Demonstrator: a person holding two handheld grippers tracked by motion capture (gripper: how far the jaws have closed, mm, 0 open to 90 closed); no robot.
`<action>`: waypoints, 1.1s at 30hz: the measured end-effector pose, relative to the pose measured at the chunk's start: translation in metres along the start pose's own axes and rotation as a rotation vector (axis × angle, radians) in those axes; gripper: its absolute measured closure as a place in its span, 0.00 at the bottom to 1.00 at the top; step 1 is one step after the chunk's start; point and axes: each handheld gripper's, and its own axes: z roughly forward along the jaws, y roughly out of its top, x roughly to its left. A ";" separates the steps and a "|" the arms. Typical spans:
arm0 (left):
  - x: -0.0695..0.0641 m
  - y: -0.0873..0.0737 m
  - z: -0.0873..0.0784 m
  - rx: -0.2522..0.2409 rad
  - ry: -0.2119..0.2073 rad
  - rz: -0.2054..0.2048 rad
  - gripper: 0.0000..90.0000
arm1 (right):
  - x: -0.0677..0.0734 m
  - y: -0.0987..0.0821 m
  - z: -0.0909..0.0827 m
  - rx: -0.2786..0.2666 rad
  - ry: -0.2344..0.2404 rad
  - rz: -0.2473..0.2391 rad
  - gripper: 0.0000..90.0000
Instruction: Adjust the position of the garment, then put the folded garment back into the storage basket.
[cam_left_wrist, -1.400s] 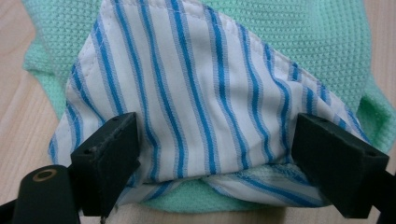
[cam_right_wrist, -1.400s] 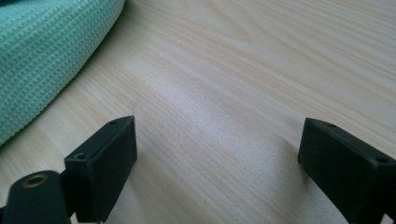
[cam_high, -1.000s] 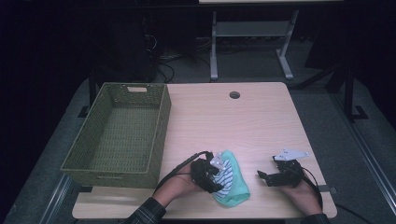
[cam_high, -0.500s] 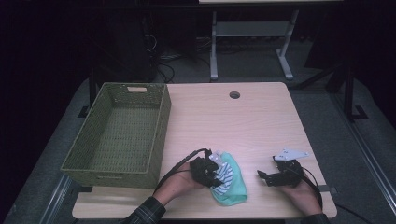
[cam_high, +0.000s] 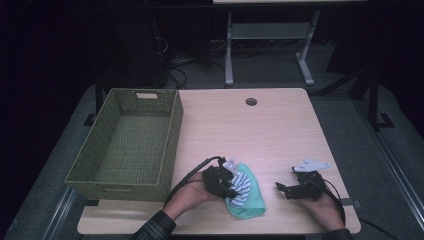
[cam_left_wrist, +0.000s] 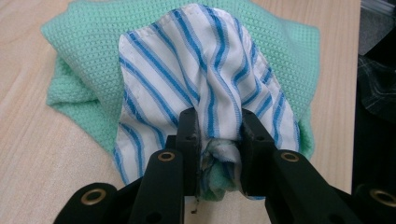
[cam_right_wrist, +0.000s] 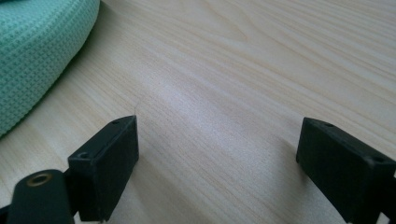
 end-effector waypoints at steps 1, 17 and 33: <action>0.000 0.000 -0.001 -0.004 0.000 -0.001 0.81 | 0.000 0.000 0.000 -0.001 0.000 0.001 0.14; 0.003 0.010 -0.026 -0.047 -0.002 -0.017 0.81 | 0.000 0.000 0.000 -0.001 -0.001 0.003 0.14; 0.006 0.020 -0.063 -0.093 0.035 -0.022 0.81 | 0.000 0.000 0.000 0.000 0.000 0.007 0.14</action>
